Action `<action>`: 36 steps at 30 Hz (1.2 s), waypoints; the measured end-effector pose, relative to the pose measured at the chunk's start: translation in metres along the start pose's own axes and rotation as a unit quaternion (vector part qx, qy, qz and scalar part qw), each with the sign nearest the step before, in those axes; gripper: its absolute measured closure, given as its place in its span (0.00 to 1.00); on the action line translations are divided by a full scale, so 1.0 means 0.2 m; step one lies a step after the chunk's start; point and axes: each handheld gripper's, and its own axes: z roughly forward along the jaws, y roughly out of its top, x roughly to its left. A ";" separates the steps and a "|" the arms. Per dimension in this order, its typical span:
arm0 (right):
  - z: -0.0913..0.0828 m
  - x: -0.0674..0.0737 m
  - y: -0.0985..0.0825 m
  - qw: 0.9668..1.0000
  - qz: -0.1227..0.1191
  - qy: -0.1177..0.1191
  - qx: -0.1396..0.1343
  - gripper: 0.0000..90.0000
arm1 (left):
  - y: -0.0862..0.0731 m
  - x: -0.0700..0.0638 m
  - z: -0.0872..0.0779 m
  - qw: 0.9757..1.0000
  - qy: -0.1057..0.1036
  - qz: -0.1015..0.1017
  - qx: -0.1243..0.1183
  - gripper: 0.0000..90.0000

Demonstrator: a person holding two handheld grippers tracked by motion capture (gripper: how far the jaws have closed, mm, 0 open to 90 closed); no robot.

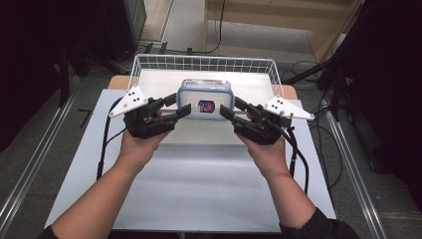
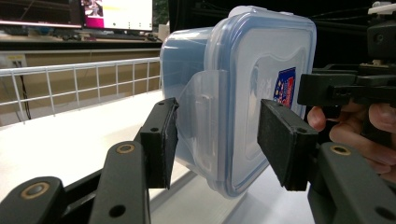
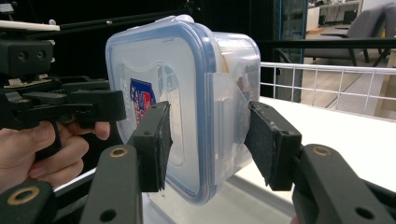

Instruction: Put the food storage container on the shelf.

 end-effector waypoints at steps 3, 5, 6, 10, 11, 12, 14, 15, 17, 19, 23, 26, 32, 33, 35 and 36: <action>0.04 -0.03 0.03 1.000 0.006 0.001 0.007 0.58 | 0.02 0.03 0.01 1.000 0.002 -0.013 0.003 0.54; 0.05 -0.04 0.04 1.000 0.010 0.003 0.010 0.58 | 0.02 0.05 0.02 1.000 0.001 -0.020 0.007 0.54; 0.05 -0.04 0.04 1.000 0.010 0.003 0.010 0.58 | 0.02 0.05 0.02 1.000 0.001 -0.020 0.007 0.54; 0.08 -0.07 0.05 0.999 0.034 0.007 0.021 0.58 | 0.06 0.07 0.04 0.999 0.004 -0.036 0.024 0.54; 0.08 -0.07 0.05 0.999 0.041 0.008 0.023 0.58 | 0.06 0.08 0.04 0.999 0.004 -0.040 0.029 0.54; 0.09 -0.08 0.05 0.999 0.047 0.008 0.023 0.58 | 0.07 0.08 0.05 0.998 0.002 -0.047 0.033 0.54; 0.10 -0.10 0.05 0.998 0.063 0.011 0.028 0.58 | 0.08 0.10 0.06 0.998 -0.002 -0.060 0.035 0.55; 0.10 -0.11 0.05 0.997 0.069 0.012 0.028 0.58 | 0.09 0.11 0.06 0.997 -0.005 -0.070 0.035 0.55; 0.11 -0.13 0.06 0.996 0.084 0.016 0.033 0.58 | 0.09 0.12 0.07 0.996 -0.009 -0.088 0.031 0.56; 0.12 -0.15 0.06 0.995 0.093 0.016 0.039 0.58 | 0.09 0.13 0.08 0.995 -0.011 -0.097 0.035 0.57; 0.13 -0.18 0.06 0.992 0.114 0.015 0.055 0.58 | 0.09 0.16 0.11 0.991 -0.013 -0.122 0.054 0.57; 0.14 -0.20 0.06 0.989 0.134 0.019 0.066 0.58 | 0.09 0.17 0.13 0.989 -0.012 -0.132 0.059 0.57; 0.15 -0.22 0.07 0.986 0.153 0.016 0.068 0.58 | 0.09 0.18 0.14 0.987 -0.010 -0.147 0.058 0.58; 0.15 -0.23 0.07 0.985 0.156 0.016 0.068 0.58 | 0.08 0.19 0.15 0.986 -0.013 -0.155 0.061 0.58; 0.16 -0.25 0.07 0.983 0.167 0.015 0.073 0.58 | 0.07 0.20 0.16 0.984 -0.015 -0.164 0.065 0.58; 0.16 -0.25 0.07 0.983 0.169 0.015 0.075 0.58 | 0.07 0.20 0.16 0.984 -0.015 -0.164 0.065 0.58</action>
